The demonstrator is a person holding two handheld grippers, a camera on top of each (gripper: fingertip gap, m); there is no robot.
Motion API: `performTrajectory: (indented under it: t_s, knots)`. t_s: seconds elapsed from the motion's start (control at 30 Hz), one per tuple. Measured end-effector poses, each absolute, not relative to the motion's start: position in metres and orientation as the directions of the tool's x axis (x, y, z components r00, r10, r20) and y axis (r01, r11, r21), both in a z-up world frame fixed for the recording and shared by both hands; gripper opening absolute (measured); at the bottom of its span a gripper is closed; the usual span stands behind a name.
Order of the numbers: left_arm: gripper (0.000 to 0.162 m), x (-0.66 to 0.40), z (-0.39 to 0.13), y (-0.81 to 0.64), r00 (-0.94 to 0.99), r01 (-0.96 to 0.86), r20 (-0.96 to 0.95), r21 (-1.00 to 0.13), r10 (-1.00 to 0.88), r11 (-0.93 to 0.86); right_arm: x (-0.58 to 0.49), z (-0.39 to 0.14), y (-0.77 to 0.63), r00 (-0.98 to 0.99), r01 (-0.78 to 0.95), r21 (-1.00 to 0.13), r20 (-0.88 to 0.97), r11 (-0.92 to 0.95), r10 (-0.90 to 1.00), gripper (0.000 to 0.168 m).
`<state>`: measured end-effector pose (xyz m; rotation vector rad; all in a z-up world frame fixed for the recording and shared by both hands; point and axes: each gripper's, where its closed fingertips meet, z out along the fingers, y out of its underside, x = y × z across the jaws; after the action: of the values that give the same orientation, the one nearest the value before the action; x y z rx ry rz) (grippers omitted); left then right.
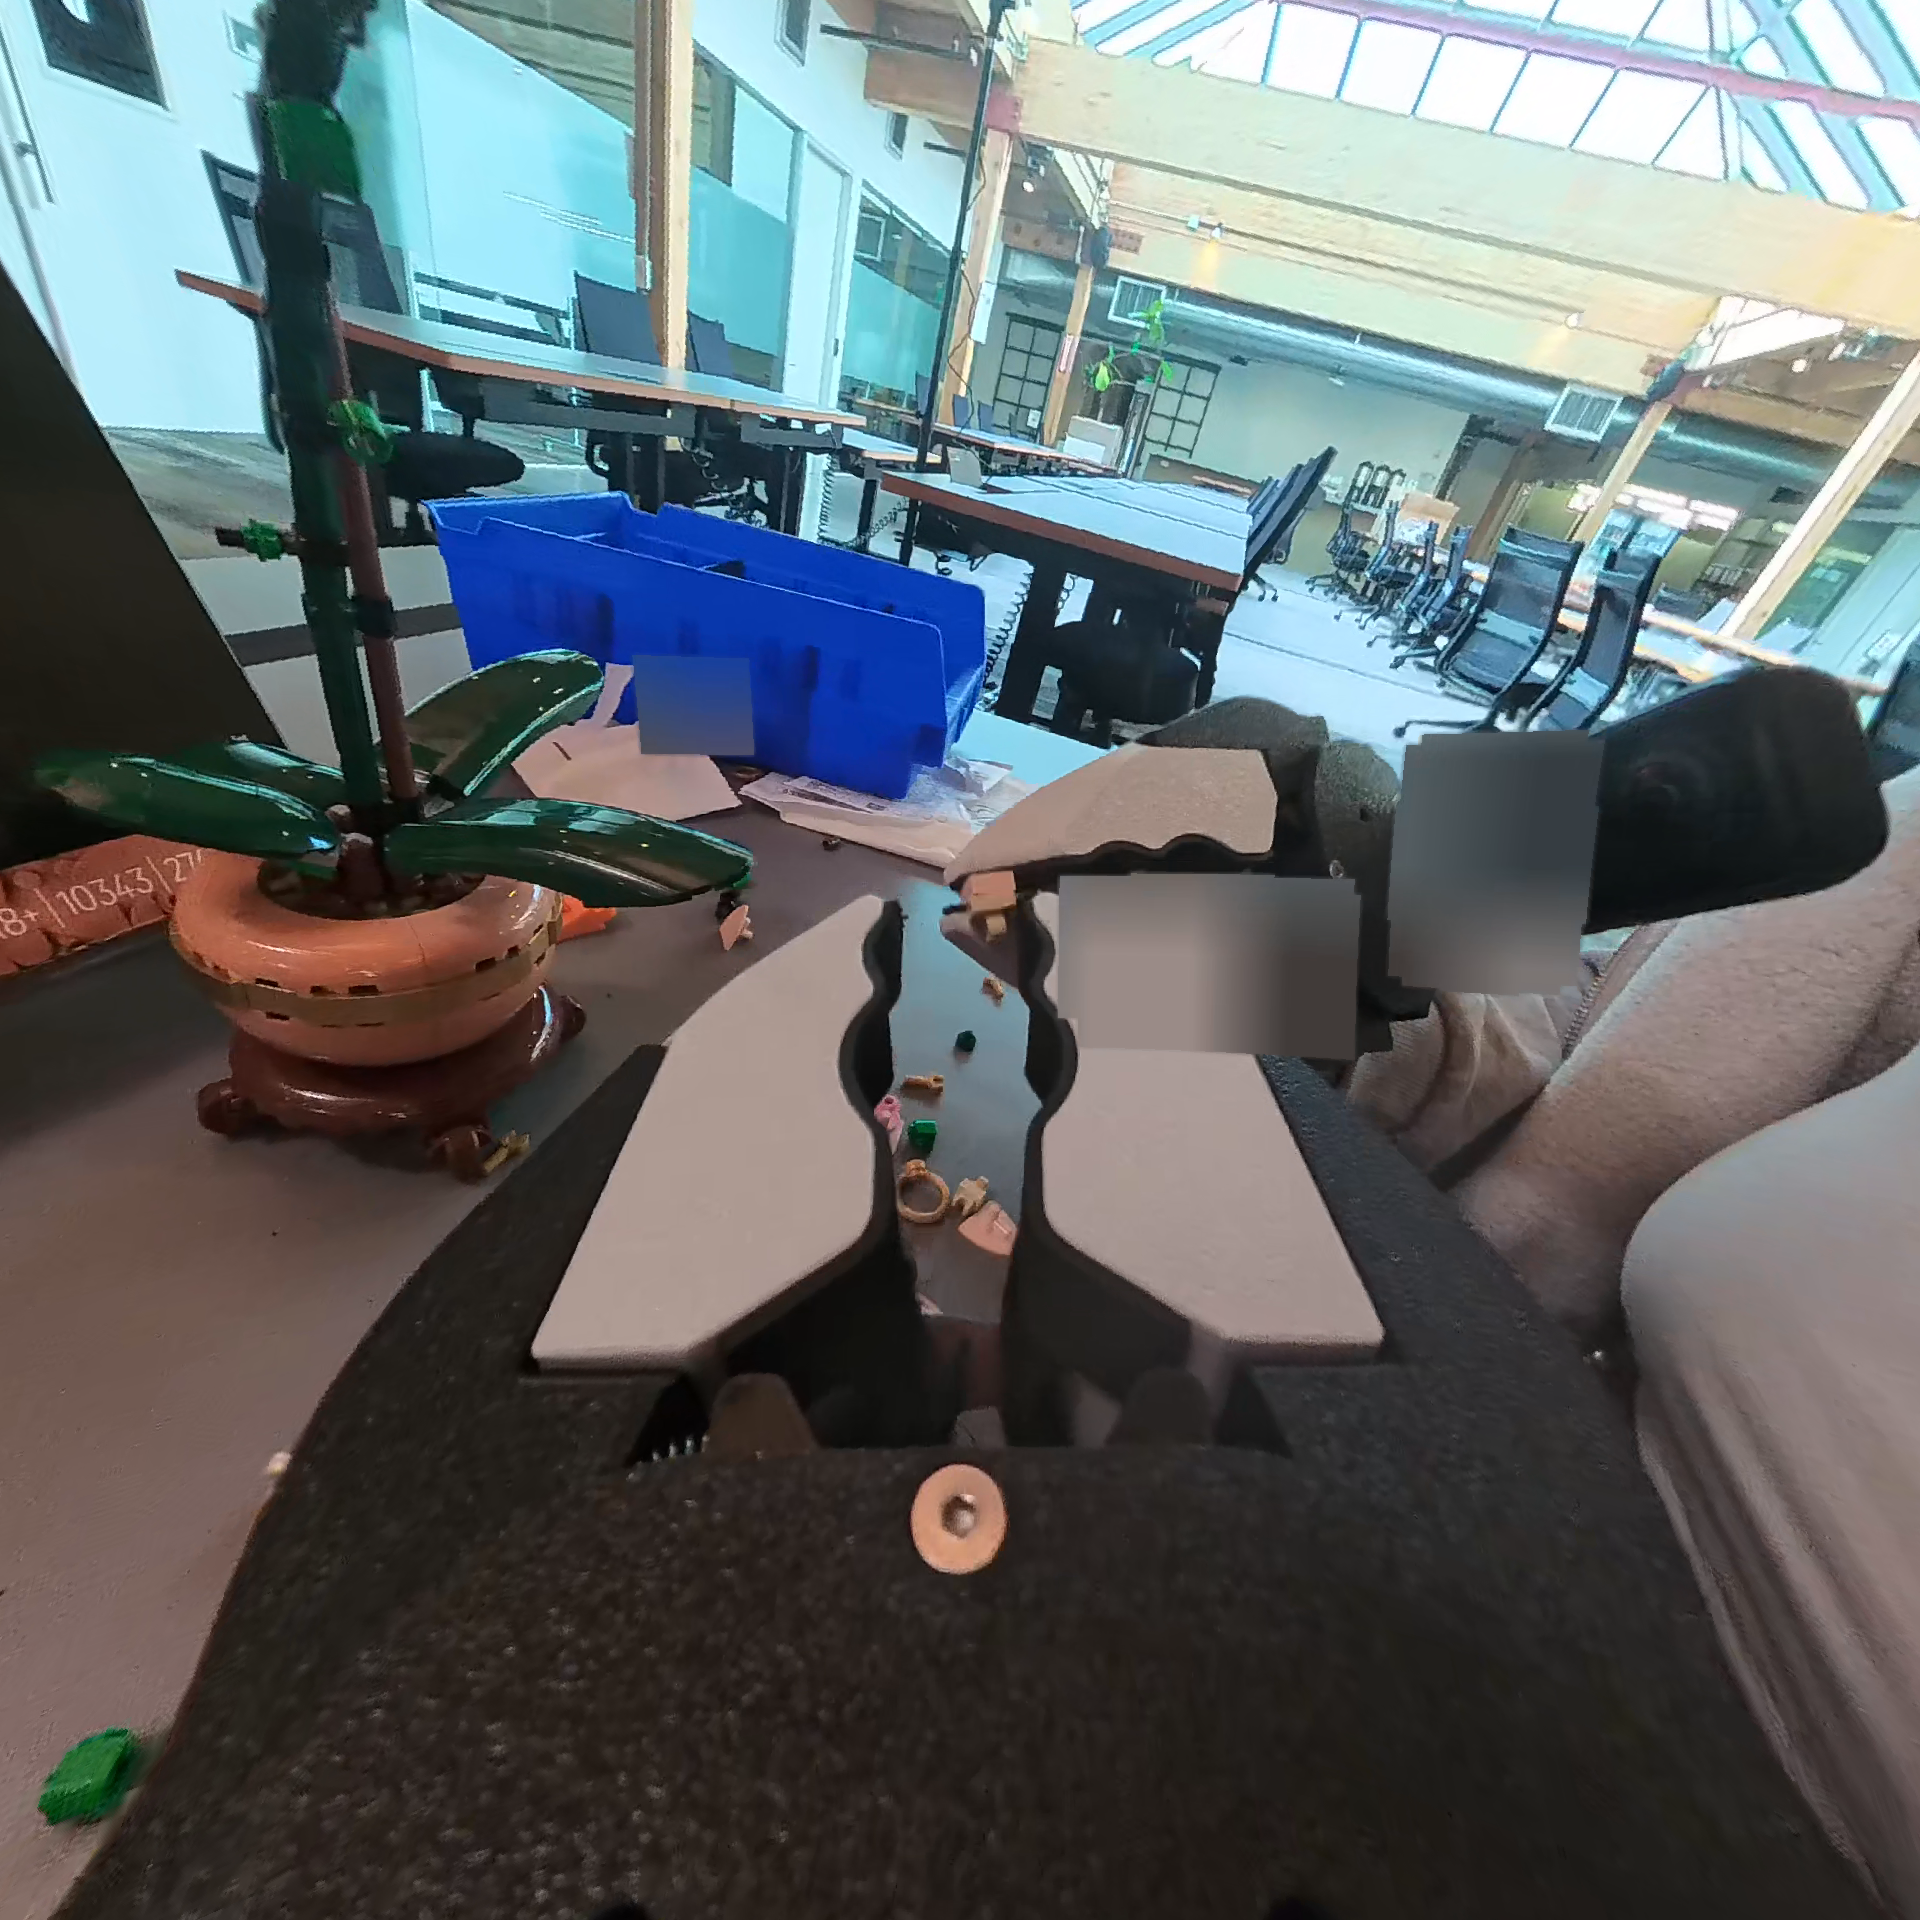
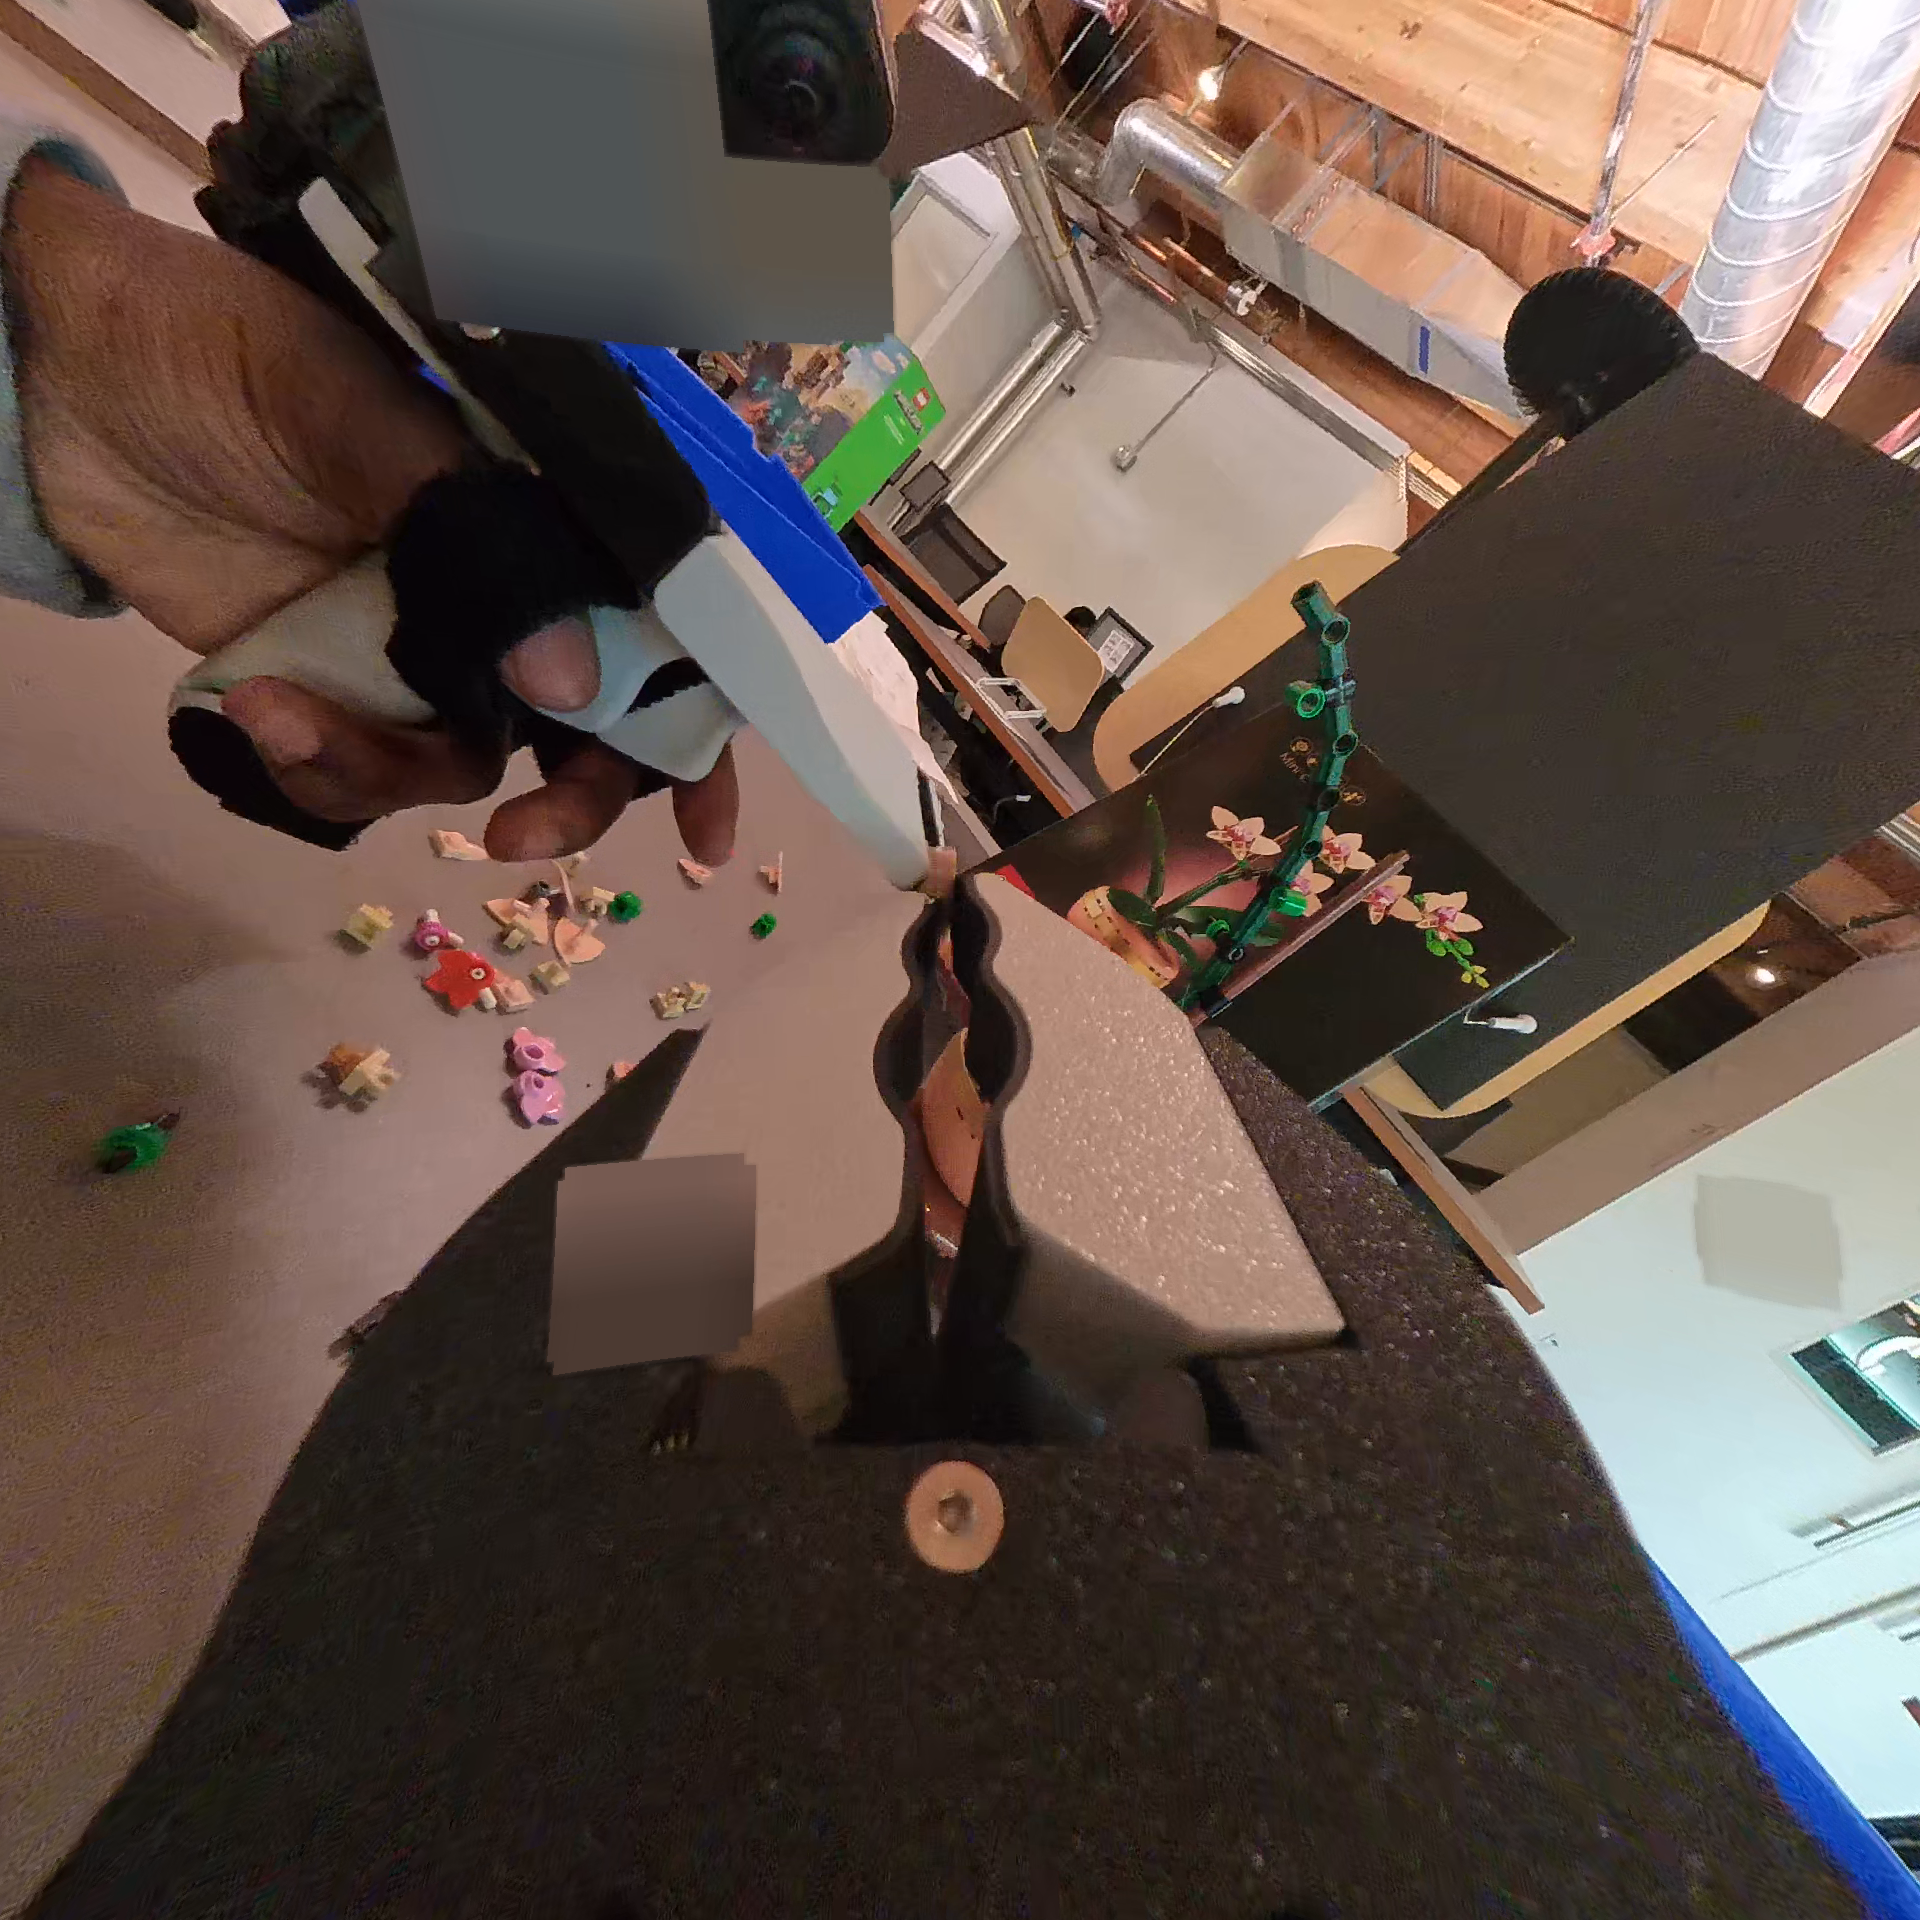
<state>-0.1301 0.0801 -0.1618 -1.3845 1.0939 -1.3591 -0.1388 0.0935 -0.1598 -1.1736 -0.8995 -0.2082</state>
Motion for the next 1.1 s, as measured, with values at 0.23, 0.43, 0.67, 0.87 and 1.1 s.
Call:
performTrajectory:
  t_s: [0.23,0.43,0.67,0.87,1.1]
  knots:
    - [0.014,-0.13,-0.166,0.079,0.033,-0.053,0.14,-0.989,-0.99,-0.141,-0.138,-0.163,0.095,0.643,0.576,-0.71,0.699,0.405,0.312,0.002]
    - [0.017,-0.13,-0.17,0.082,0.028,-0.054,0.17,-0.984,-0.985,-0.171,-0.138,-0.168,0.099,0.627,0.598,-0.694,0.717,0.401,0.304,0.002]
    - [0.007,-0.129,-0.169,0.08,0.0,-0.037,0.174,-0.984,-0.985,-0.174,-0.139,-0.17,0.098,0.622,0.605,-0.686,0.724,0.403,0.298,0.002]
    - [0.006,-0.13,-0.171,0.078,-0.014,-0.055,0.183,-0.982,-0.983,-0.182,-0.139,-0.172,0.096,0.584,0.626,-0.653,0.755,0.427,0.299,0.002]
    - [0.007,-0.13,-0.178,0.073,-0.058,-0.115,0.264,-0.96,-0.963,-0.256,-0.14,-0.178,0.09,0.523,0.614,-0.664,0.747,0.427,0.41,0.002]
